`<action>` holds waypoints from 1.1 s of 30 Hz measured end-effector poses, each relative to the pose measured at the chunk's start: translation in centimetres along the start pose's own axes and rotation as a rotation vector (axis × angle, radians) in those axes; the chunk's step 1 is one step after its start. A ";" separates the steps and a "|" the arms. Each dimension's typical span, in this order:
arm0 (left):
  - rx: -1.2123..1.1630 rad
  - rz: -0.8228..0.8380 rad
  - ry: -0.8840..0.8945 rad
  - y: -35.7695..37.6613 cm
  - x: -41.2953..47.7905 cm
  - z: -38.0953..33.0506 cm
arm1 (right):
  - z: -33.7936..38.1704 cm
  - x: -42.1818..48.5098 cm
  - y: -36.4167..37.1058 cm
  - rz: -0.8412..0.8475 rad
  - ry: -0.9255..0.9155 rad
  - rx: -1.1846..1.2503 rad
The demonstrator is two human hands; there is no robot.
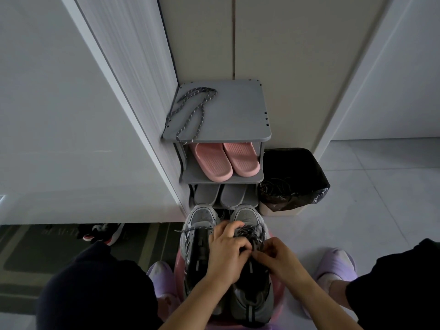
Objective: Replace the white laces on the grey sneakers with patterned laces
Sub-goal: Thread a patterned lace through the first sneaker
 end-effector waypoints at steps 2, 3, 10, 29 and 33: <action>-0.012 0.022 0.009 -1.0 0.1 0.1 | 0.1 0.1 0.1 0.007 -0.004 -0.018; -0.021 0.033 -0.005 -1.7 0.0 0.2 | 0.1 0.2 0.1 0.007 -0.017 -0.050; -0.246 -0.124 -0.322 -11.6 1.1 7.0 | 0.4 0.2 0.0 -0.005 -0.066 -0.213; 0.246 0.231 0.013 -1.8 0.3 -0.3 | 0.6 0.1 0.8 0.030 -0.317 -0.518; 0.251 0.173 -0.040 -1.6 0.4 0.7 | 1.0 0.1 0.1 0.011 -0.312 -0.520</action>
Point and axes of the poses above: each hand's wrist, its own x-axis towards the middle knuckle, its own y-axis out of the palm, z = x × y, the point moved 3 cm from there along x, towards the middle knuckle, and after that the axes turned 13 degrees about -y, right-handed, at the moved point
